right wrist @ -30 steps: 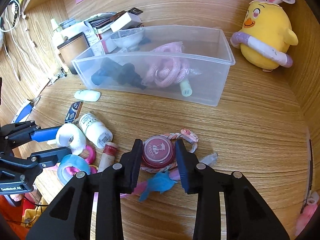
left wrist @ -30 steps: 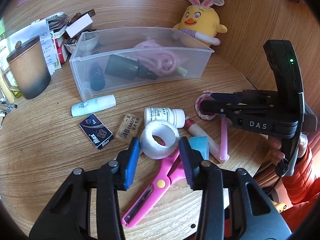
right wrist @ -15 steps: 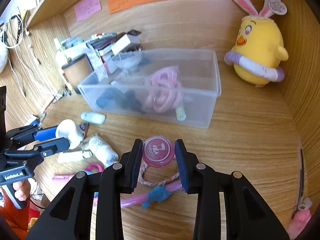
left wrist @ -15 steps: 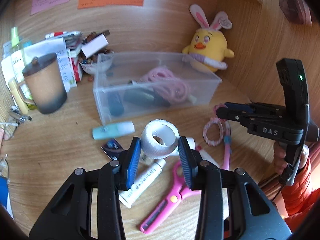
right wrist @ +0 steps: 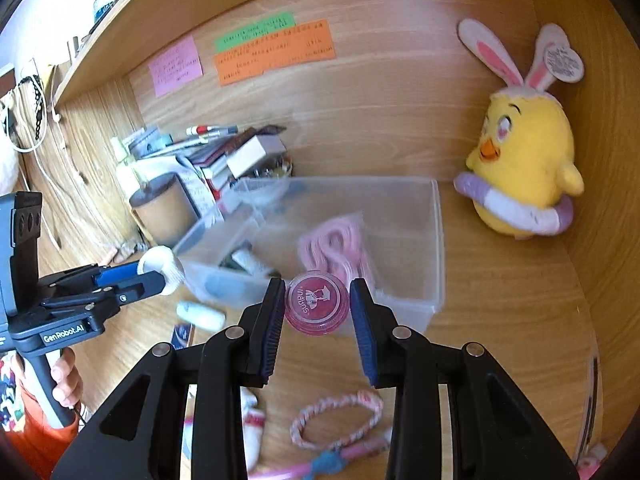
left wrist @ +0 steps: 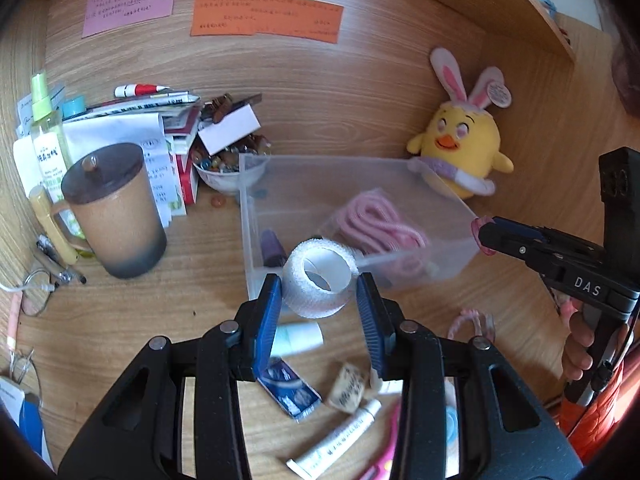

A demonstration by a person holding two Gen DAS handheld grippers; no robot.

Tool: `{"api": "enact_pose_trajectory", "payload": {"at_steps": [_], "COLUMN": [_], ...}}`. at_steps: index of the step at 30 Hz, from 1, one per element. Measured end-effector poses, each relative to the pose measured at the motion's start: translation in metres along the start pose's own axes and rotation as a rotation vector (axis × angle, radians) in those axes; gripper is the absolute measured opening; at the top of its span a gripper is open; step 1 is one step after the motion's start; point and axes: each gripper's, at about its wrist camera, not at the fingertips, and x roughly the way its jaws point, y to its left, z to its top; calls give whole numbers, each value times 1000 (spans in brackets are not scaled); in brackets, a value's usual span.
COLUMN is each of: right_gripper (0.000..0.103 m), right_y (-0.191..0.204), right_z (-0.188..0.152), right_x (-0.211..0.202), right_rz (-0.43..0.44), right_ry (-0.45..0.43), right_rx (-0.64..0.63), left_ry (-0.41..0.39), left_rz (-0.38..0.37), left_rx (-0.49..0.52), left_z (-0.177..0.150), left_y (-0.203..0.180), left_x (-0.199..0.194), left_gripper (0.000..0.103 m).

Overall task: Organize objects
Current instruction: 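Drop the tape roll and pink case into the clear box, open both grippers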

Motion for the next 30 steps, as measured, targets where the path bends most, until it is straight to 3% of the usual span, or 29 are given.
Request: {"api": "enact_pose_trajectory", "payload": {"at_steps": [15,21,30], "right_gripper": [30,30,39], "right_y": [0,-3,0], "right_z": [16,15,10], "right_x": [76,82,61], "right_rz": [-47,-48,-62], "right_ry": [132,151,128], "right_rx": [-34,-20,-43], "left_ry": [41,64,37], "left_rz": [9,10,11], "left_rx": [-26,-22,6], "left_z": [22,23,18], "left_y": [17,15,4], "left_x": [36,44,27], "left_gripper": [39,39,59]}}
